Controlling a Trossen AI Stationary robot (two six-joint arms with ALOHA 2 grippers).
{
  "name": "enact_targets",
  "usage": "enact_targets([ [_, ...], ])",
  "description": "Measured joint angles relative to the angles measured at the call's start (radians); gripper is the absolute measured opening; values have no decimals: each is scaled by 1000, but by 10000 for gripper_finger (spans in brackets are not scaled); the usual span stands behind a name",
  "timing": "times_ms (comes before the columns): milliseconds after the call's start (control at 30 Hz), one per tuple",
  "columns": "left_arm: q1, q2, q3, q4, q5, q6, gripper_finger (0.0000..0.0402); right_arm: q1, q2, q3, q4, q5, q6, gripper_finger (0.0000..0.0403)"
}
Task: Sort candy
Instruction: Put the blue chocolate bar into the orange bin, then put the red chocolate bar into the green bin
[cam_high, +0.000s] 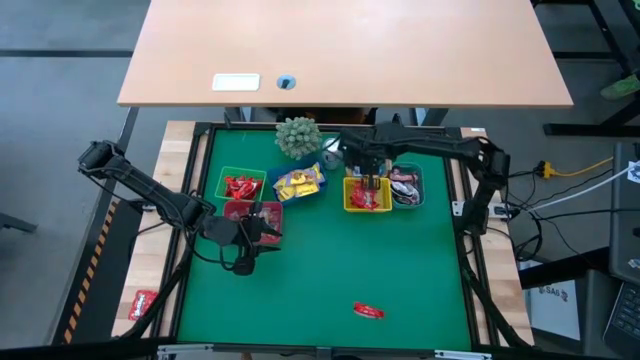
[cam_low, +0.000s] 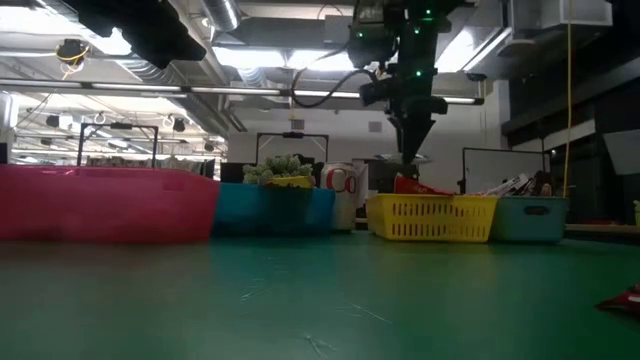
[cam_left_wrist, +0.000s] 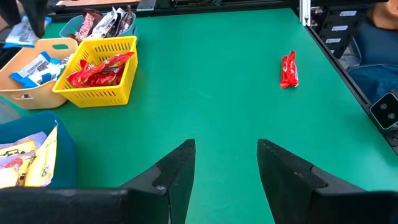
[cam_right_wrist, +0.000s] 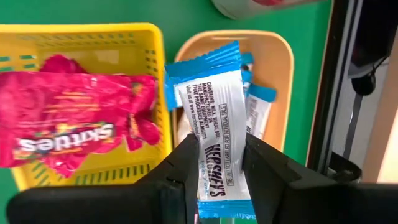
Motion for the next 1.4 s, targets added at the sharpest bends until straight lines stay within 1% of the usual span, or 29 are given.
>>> enact_targets([
  [133,0,0,0,0,0,0,160,-24,0,0,0,0,0,106],
  [200,0,0,0,0,0,0,160,-29,0,0,0,-1,0,117],
  [467,0,0,0,0,0,0,160,-26,0,0,0,15,1,213],
  [600,0,0,0,0,0,0,160,-26,0,0,-1,8,66,242],
  [733,0,0,0,0,0,0,160,-23,0,0,-21,-41,164,250],
  [867,0,0,0,0,-1,0,160,6,-1,0,-122,-204,188,245],
  [967,0,0,0,0,-2,0,160,69,-2,0,-173,-342,261,242],
  [1067,0,0,0,0,-2,0,160,164,-2,0,-175,-424,351,242],
  [1200,0,0,0,0,-2,0,160,326,-3,0,-130,-446,442,241],
  [1400,0,0,0,0,-2,0,160,577,-3,0,-95,-447,517,241],
])
